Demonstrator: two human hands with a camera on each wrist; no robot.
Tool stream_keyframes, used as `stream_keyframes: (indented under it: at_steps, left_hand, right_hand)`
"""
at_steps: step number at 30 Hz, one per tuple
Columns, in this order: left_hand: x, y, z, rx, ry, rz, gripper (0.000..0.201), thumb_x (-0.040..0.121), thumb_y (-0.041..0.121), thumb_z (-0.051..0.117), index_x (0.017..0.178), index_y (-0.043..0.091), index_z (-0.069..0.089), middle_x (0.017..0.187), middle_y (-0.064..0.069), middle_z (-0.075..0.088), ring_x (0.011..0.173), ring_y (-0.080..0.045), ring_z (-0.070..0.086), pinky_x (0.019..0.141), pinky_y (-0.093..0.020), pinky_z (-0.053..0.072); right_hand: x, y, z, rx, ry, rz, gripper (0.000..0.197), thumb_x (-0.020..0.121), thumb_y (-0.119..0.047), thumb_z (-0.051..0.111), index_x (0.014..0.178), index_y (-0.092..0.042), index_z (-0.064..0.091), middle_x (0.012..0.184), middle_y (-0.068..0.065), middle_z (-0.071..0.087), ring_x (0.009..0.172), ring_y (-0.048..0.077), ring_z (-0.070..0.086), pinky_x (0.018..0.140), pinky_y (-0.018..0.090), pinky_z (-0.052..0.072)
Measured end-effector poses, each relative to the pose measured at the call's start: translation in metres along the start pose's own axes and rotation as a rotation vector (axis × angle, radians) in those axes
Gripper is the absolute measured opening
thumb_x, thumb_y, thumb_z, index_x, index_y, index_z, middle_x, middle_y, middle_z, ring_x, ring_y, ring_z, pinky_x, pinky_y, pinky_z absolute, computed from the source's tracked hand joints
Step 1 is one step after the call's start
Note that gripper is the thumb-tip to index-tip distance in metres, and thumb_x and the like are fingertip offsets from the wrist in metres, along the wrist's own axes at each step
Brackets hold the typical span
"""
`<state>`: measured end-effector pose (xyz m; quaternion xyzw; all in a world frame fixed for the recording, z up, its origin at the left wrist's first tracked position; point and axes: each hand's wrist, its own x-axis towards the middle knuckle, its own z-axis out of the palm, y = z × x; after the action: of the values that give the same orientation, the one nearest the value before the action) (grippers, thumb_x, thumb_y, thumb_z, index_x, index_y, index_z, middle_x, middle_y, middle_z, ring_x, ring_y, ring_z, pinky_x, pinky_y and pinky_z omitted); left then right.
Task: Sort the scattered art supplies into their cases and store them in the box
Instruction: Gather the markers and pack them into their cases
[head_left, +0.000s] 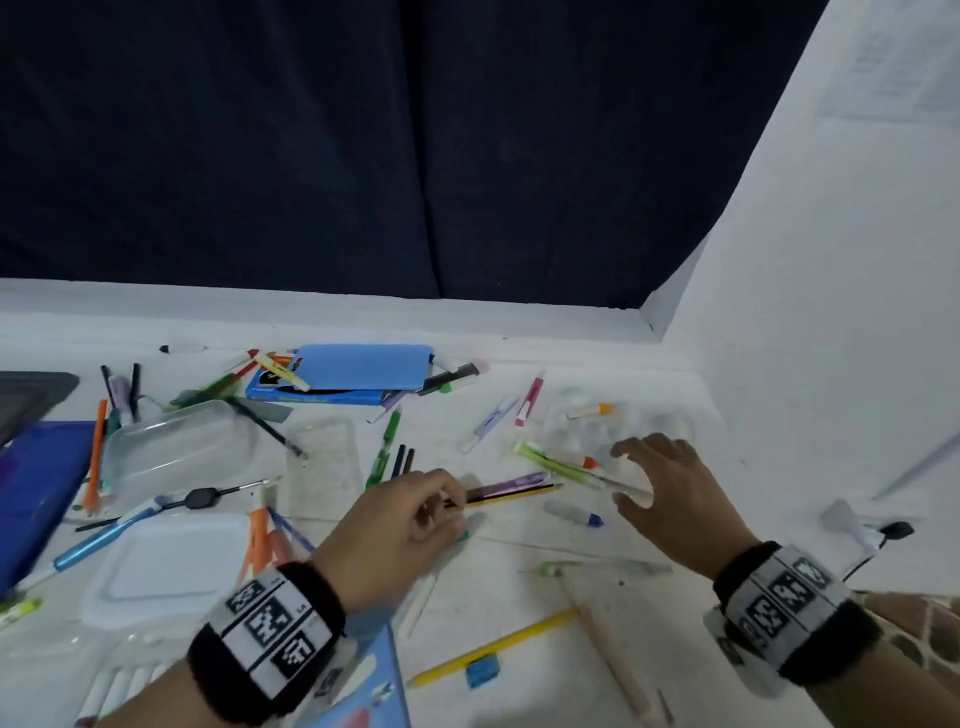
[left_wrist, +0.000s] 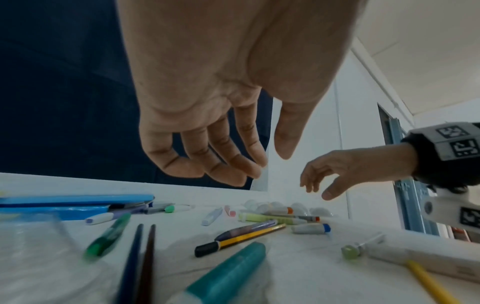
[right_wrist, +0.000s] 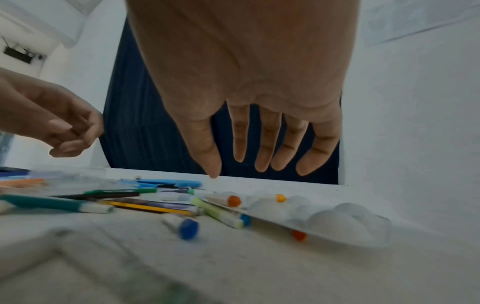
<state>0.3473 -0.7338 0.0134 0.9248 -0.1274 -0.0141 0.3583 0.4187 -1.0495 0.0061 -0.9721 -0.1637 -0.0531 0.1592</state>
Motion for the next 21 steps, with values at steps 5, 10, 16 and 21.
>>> stream_keyframes:
  at_steps: [5,10,16,21]
  left_hand:
    - [0.077,0.011,0.03,0.201,-0.104,0.001,0.03,0.094,0.048,0.057,0.121,0.037,0.054,0.114,0.011,0.058,0.106,-0.011,0.054,0.094,-0.038,0.043]
    - [0.134,0.029,0.057,0.426,-0.238,-0.017,0.041,0.097,0.047,0.05,0.134,0.03,0.045,0.136,0.007,0.051,0.126,-0.021,0.045,0.105,-0.045,0.033]
    - [0.154,0.026,0.071,0.48,-0.253,0.016,0.031,0.093,0.041,0.055,0.116,0.027,0.039,0.112,0.005,0.059,0.105,-0.022,0.054,0.095,-0.042,0.035]
    - [0.156,0.03,0.066,0.376,-0.233,0.026,0.033,0.092,0.032,0.057,0.113,0.031,0.032,0.111,0.01,0.061,0.096,-0.018,0.055,0.095,-0.041,0.033]
  right_hand:
    - [0.044,0.032,0.0,-0.085,-0.237,0.053,0.07,0.083,-0.048,0.069,0.144,-0.032,0.037,0.145,-0.005,0.04,0.135,0.023,0.033,0.103,0.047,0.042]
    - [0.066,0.046,0.006,-0.186,-0.393,0.006,0.081,0.083,-0.059,0.065,0.15,-0.036,0.025,0.158,-0.004,0.024,0.145,0.023,0.023,0.11,0.048,0.035]
    - [0.078,0.058,0.002,-0.123,-0.424,-0.081,0.069,0.09,-0.046,0.062,0.15,-0.039,0.029,0.153,-0.007,0.034,0.136,0.021,0.04,0.107,0.04,0.04]
    - [0.089,0.065,-0.003,-0.029,-0.414,-0.079,0.059,0.089,-0.033,0.065,0.144,-0.036,0.043,0.148,-0.005,0.043,0.131,0.019,0.047,0.106,0.035,0.042]
